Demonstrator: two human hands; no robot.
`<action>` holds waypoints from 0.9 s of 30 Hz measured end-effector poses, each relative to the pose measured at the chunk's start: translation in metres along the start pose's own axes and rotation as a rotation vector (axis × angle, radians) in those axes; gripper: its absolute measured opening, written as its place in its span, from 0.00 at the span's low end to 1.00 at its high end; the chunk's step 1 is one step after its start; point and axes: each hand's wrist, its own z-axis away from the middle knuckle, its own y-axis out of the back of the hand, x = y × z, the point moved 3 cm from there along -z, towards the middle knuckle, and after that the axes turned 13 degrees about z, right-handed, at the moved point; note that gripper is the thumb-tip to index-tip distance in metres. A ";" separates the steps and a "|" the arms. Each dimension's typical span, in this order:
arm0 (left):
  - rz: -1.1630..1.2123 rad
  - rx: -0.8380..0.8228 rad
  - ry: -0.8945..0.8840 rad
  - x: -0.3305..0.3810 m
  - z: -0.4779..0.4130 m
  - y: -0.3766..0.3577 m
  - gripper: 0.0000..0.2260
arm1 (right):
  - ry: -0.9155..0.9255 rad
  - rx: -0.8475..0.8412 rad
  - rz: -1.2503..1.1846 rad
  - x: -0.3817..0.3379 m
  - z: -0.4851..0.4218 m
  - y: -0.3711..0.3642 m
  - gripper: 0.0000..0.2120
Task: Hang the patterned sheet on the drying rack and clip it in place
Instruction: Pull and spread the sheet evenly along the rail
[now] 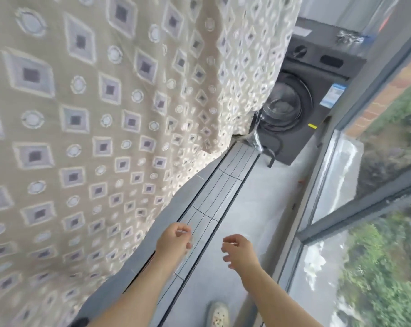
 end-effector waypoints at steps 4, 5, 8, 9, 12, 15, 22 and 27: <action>0.032 0.040 -0.006 0.031 -0.023 -0.038 0.06 | -0.006 -0.033 -0.013 -0.026 -0.029 0.043 0.07; 0.028 0.051 -0.007 0.038 -0.030 -0.045 0.07 | 0.004 -0.044 -0.010 -0.033 -0.036 0.051 0.07; 0.076 0.087 0.007 0.057 -0.058 -0.064 0.07 | 0.025 -0.058 -0.010 -0.055 -0.063 0.073 0.07; 0.092 0.095 0.013 0.063 -0.066 -0.069 0.06 | 0.027 -0.059 -0.005 -0.062 -0.071 0.079 0.07; 0.132 0.133 0.016 0.083 -0.101 -0.085 0.05 | 0.066 -0.061 0.022 -0.096 -0.108 0.097 0.07; 0.122 0.164 -0.007 0.107 -0.141 -0.100 0.06 | 0.100 -0.059 0.070 -0.133 -0.152 0.108 0.08; -0.003 0.581 -0.146 0.144 -0.174 -0.094 0.09 | 0.249 -0.063 0.324 -0.208 -0.218 0.116 0.10; 0.248 1.042 -0.132 0.146 -0.159 -0.083 0.20 | 0.459 -0.076 0.481 -0.268 -0.239 0.107 0.28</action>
